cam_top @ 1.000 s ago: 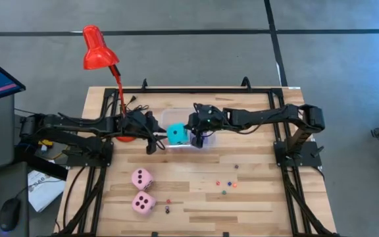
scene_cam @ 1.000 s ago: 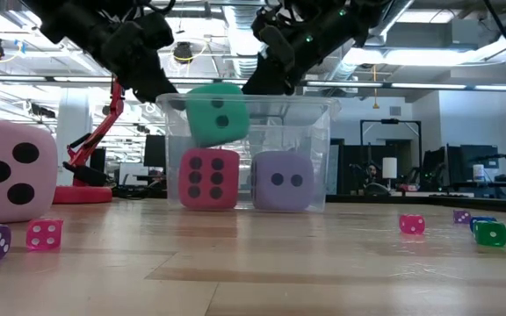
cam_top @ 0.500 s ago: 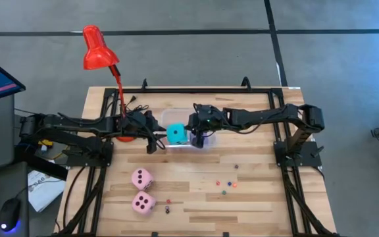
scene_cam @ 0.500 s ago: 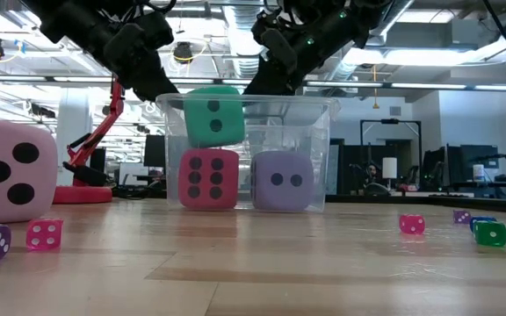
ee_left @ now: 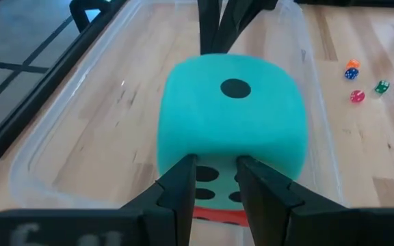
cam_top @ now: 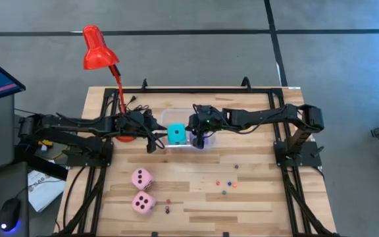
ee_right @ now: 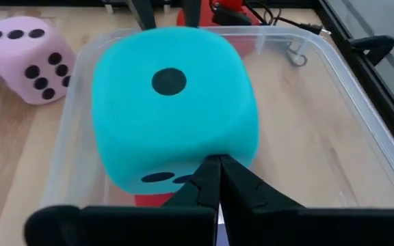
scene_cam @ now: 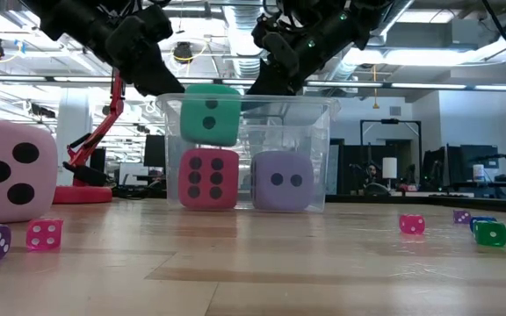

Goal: Pick & Place Dice
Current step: Put the large blue die into the transparent bin

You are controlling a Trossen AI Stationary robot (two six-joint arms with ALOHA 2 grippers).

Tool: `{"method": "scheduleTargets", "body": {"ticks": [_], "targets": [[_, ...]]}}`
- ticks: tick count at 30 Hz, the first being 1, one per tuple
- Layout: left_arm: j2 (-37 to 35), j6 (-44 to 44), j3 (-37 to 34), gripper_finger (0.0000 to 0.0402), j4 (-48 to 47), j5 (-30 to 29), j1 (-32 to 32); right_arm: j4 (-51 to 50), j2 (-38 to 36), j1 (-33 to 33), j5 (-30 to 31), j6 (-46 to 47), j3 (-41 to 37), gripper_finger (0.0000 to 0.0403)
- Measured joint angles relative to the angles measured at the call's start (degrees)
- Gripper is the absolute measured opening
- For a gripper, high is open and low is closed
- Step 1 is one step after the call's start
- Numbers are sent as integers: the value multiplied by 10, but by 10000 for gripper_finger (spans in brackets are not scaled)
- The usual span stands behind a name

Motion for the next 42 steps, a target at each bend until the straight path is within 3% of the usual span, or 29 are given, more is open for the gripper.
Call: {"method": "scheduleTargets", "body": {"ticks": [16, 24, 42], "targets": [[-3, -20, 0, 101, -32, -5, 1, -6, 0, 1, -14, 0, 0, 0], [-3, -21, 1, 101, -29, -15, 1, -17, 0, 1, 16, -10, 1, 0], [-3, -31, 1, 101, -33, -23, -19, -23, 0, -8, 19, -17, 1, 0]]}}
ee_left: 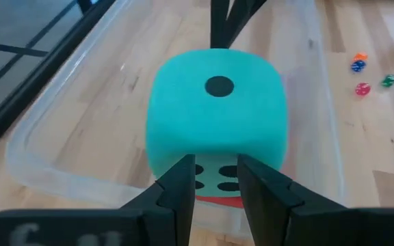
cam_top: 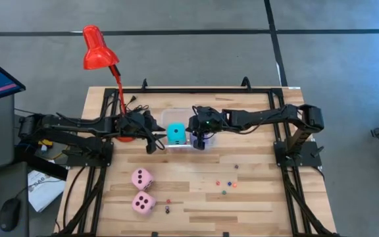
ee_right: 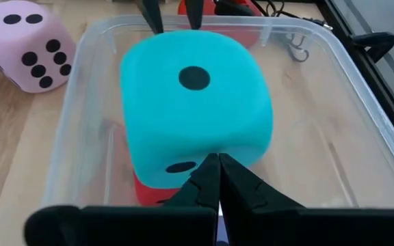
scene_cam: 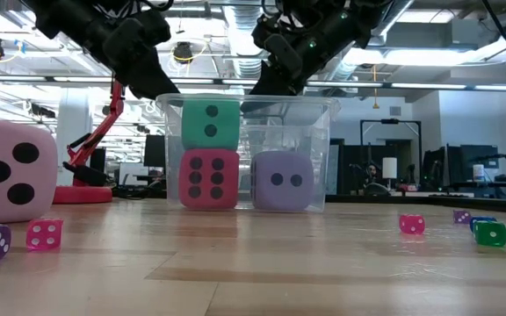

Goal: Pick & Place Dice
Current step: Put the large blue die into the transparent bin, then put the large pink die into the transparent bin

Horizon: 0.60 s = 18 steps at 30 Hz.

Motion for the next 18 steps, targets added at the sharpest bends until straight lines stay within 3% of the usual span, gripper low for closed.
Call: {"method": "scheduleTargets", "body": {"ticks": [4, 11, 18], "targets": [[-8, 4, 0, 101, -5, -27, -2, -2, -7, 0, 3, -1, 0, 0], [-55, 16, 0, 101, -5, -29, -2, -26, -59, 1, 52, -11, 0, 0], [-103, 10, 0, 101, -17, -26, -28, -64, -110, 4, 52, -4, 0, 0]]}}
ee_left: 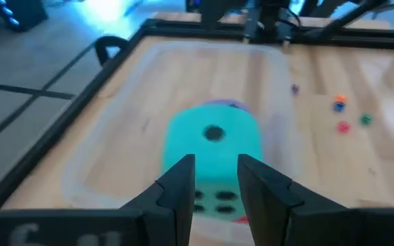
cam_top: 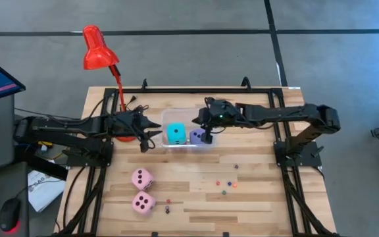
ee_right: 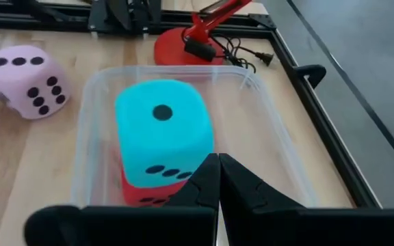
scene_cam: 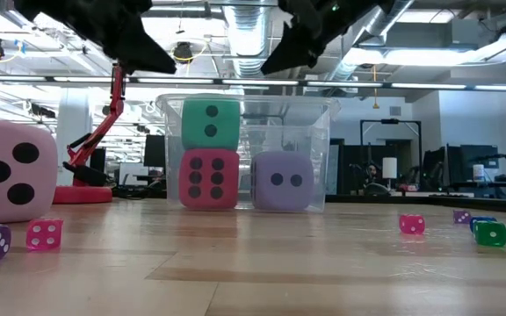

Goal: Pick & Place Dice
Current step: Put the large pink die into the transparent bin

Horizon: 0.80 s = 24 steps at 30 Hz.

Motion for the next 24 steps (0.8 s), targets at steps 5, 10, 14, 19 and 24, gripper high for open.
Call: {"method": "scheduleTargets", "body": {"ticks": [5, 10, 14, 19, 24], "targets": [[-9, -40, 0, 101, -12, 1, -44, -24, -12, 11, 0, 0, -1, 0], [-3, -96, -1, 101, -12, -17, -83, -47, -23, 28, 0, 0, -1, 0], [-3, -127, -1, 101, -10, -28, -109, -82, -40, 38, 0, 0, -1, 0], [-3, -130, -1, 101, -9, -28, -129, -97, -68, 42, 0, -2, -4, 0], [-3, -130, -1, 101, -9, -30, -130, -62, -103, 43, 0, -5, -54, 0]]}}
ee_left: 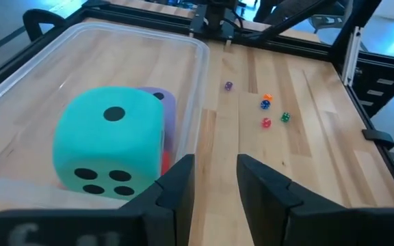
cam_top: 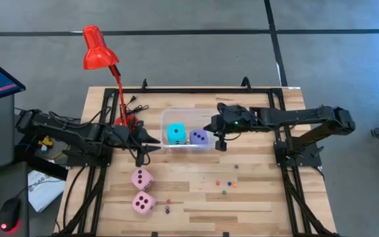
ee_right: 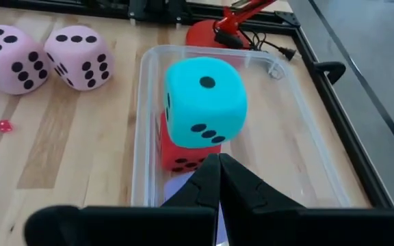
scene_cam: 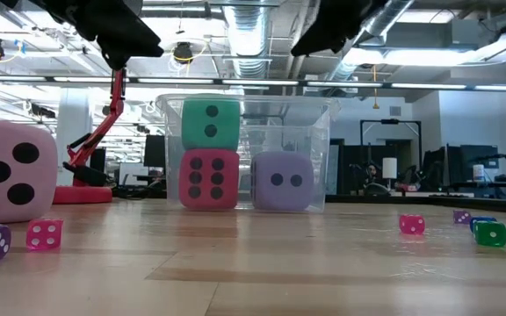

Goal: Pick & Place Dice
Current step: Put the large pink die into the transparent bin

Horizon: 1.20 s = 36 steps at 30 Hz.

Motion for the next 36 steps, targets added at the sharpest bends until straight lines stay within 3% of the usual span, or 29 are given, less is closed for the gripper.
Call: {"method": "scheduleTargets", "body": {"ticks": [7, 13, 25, 36], "targets": [[0, 0, 0, 101, 0, -2, 0, 66, -67, -4, 2, 0, -94, 0], [0, 0, 0, 101, 3, -39, 0, 104, -150, -3, 2, 6, -172, 0], [0, 0, 0, 101, 0, -40, 1, 223, -321, -2, 2, 31, -333, 0], [0, 0, 0, 101, 0, -40, 2, 228, -440, -2, 2, 51, -414, 0]]}}
